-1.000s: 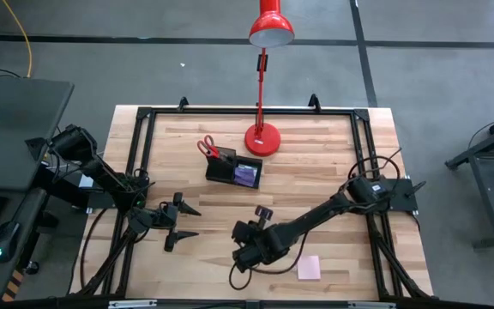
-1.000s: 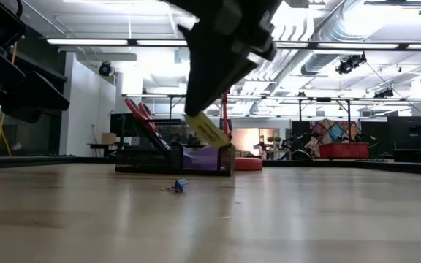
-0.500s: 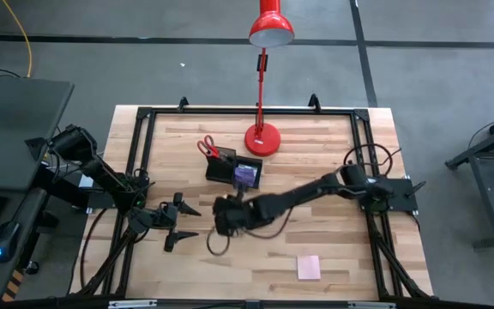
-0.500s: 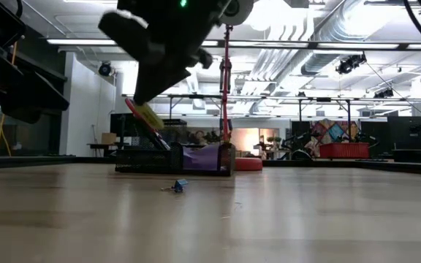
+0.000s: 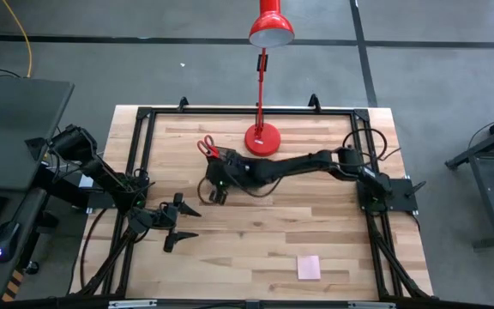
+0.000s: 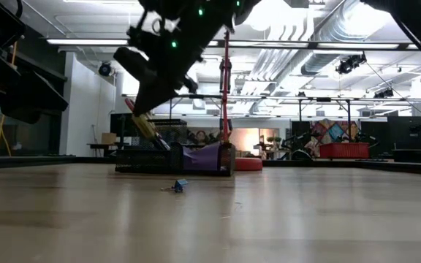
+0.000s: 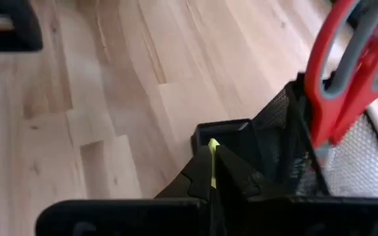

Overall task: Pick and place office supplies into organizer
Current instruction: Put the yellow eraser into the desk organizer, then put the pink binder clip into the desk organizer

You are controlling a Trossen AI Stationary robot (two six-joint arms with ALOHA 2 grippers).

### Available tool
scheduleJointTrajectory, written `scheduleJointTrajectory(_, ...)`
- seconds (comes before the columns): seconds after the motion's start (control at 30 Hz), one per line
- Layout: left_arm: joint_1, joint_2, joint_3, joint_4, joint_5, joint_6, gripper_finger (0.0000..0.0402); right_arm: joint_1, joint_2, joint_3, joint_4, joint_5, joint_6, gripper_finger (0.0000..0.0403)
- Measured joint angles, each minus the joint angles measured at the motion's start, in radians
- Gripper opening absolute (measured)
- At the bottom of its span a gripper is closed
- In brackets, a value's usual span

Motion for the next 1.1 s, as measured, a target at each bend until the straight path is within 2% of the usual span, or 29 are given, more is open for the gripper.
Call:
scheduleJointTrajectory(0.2, 0.0, 0.0, 0.0, 0.0, 0.0, 0.0, 0.0312, -0.047, -0.001, -0.027, 0.011, -0.039, 0.031, 0.0)
scheduleJointTrajectory(0.6, 0.0, 0.0, 0.0, 0.001, 0.0, 0.001, 0.0312, -0.059, -0.001, -0.027, 0.003, -0.113, 0.102, 0.0006)
scheduleJointTrajectory(0.73, 0.0, 0.0, 0.0, 0.001, 0.0, 0.002, 0.0312, -0.07, -0.001, -0.027, -0.001, -0.121, 0.12, 0.0032)
scheduleJointTrajectory(0.9, 0.0, 0.0, 0.0, 0.001, 0.0, 0.002, 0.0312, -0.068, 0.0, -0.027, 0.007, -0.116, 0.119, 0.0082)
scheduleJointTrajectory(1.1, 0.0, 0.0, 0.0, 0.002, 0.0, 0.005, 0.0312, -0.024, 0.0, -0.027, -0.018, -0.139, 0.119, 0.0127)
